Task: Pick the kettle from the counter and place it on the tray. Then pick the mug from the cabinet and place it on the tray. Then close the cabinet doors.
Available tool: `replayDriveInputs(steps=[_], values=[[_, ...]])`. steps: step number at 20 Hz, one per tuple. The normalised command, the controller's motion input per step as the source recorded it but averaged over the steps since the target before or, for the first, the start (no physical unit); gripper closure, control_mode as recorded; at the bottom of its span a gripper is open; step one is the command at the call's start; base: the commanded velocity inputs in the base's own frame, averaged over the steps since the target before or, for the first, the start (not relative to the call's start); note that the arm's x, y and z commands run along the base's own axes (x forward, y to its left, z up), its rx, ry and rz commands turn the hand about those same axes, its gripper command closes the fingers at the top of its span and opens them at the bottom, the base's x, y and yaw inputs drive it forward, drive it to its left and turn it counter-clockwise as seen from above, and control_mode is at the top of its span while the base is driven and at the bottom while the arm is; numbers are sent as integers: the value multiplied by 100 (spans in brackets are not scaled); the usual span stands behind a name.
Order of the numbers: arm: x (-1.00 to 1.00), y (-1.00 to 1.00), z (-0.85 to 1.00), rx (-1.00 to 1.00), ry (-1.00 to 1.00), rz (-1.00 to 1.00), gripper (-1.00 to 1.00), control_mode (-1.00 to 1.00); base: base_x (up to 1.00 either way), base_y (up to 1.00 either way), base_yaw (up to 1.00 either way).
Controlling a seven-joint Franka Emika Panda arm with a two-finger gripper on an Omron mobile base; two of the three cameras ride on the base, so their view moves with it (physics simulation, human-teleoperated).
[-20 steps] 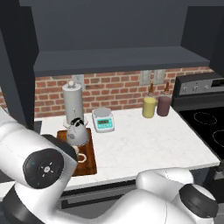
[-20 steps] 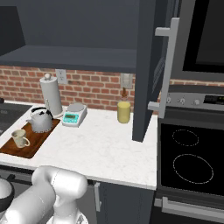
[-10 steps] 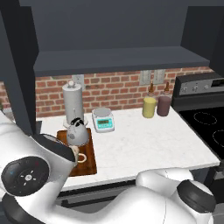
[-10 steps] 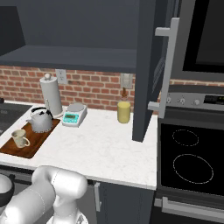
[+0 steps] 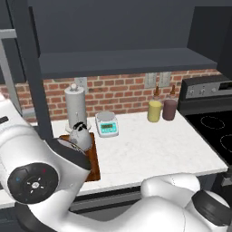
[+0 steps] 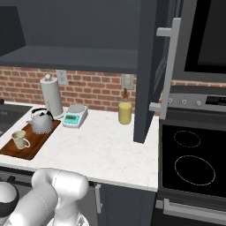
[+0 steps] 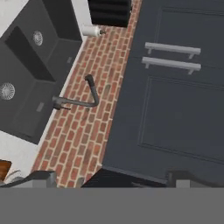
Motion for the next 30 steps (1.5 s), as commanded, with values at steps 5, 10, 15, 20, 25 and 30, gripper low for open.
replayDriveInputs(steps=[5, 10, 15, 20, 25, 30], values=[[15, -50, 0, 0, 0, -11, -100, -100, 0, 0, 0], [21, -52, 0, 0, 0, -12, -100, -100, 0, 0, 0], [20, -59, 0, 0, 0, -16, -100, -100, 0, 0, 0], [29, -65, 0, 0, 3, -22, -100, -100, 0, 0, 0], [44, -64, 0, 0, 4, -20, -100, -100, 0, 0, 0], [57, -63, 0, 0, 6, -17, -100, -100, 0, 0, 0]])
